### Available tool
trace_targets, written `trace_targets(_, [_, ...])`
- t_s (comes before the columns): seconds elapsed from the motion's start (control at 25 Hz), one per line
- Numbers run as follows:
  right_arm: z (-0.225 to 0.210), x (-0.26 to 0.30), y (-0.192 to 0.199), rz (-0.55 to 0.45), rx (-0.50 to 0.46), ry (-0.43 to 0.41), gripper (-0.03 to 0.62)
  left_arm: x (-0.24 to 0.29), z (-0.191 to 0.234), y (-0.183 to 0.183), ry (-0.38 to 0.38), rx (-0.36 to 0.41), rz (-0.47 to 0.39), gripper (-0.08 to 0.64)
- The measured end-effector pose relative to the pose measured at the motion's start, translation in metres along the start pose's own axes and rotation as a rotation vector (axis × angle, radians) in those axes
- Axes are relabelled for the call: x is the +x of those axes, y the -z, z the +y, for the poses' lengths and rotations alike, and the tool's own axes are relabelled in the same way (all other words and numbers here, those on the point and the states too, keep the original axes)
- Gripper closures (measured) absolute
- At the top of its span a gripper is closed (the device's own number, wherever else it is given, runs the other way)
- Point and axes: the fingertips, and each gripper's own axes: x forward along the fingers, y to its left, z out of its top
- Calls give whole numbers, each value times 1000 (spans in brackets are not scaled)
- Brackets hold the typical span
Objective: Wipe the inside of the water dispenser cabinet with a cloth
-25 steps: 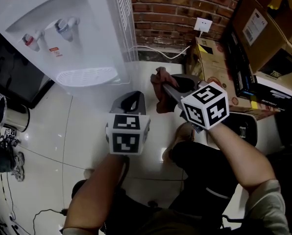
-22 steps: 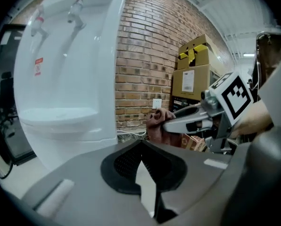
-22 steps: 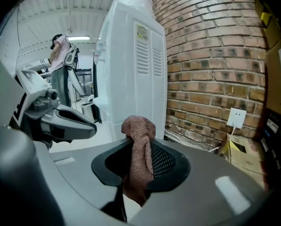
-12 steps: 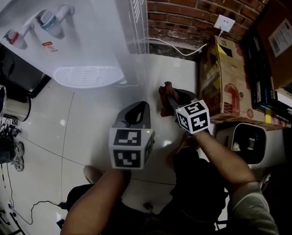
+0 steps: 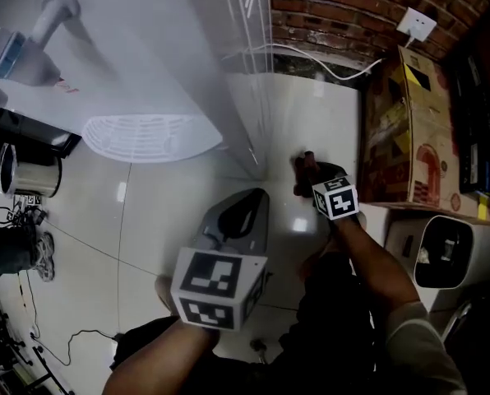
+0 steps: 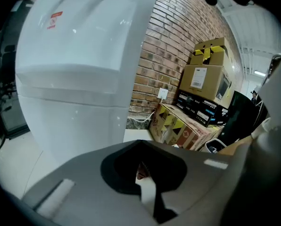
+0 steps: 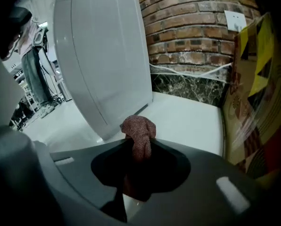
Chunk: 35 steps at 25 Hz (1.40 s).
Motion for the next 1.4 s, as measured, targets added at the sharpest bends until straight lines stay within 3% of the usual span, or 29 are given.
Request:
trace_targets(0.24, [-1,32,56,178,51,-12,463,-3,-4,-8,20,-36,-17,558])
trace_targets(0.36, [-5,33,59,169,101,-32,438,-5,-10,-11,17,-7,-24,558])
trace_targets(0.44, [-8,25,54,156,130,-47,381,-8,-15,-14,17,15,-29,558])
trace_targets(0.6, [-2,-17,37,106,181,-82,334,-27,-31,-37,31,40,-81,558])
trace_targets(0.72, [4,-65,1,4,187,-98,344,-49,-46,-56,33,61,-158,560])
trace_targets(0.84, [16,-131,-68,-157,154,-117,412,-74,-60,-66,26,84,-242,560])
trace_targets(1.04, [48,-265,-167,-313,-76,-117,543,-106,-75,-78,2,89,-358,559])
trace_targets(1.16, [69,-346,-204,-398,-137,-65,563,-125,-83,-85,3,122,-404,560])
trace_targets(1.28, [90,-416,-235,-558,-123,-2,568,-140,-83,-94,-2,100,-450,560])
trace_targets(1.4, [101,-460,-238,-747,-20,22,578,-153,-83,-103,-14,66,-492,560])
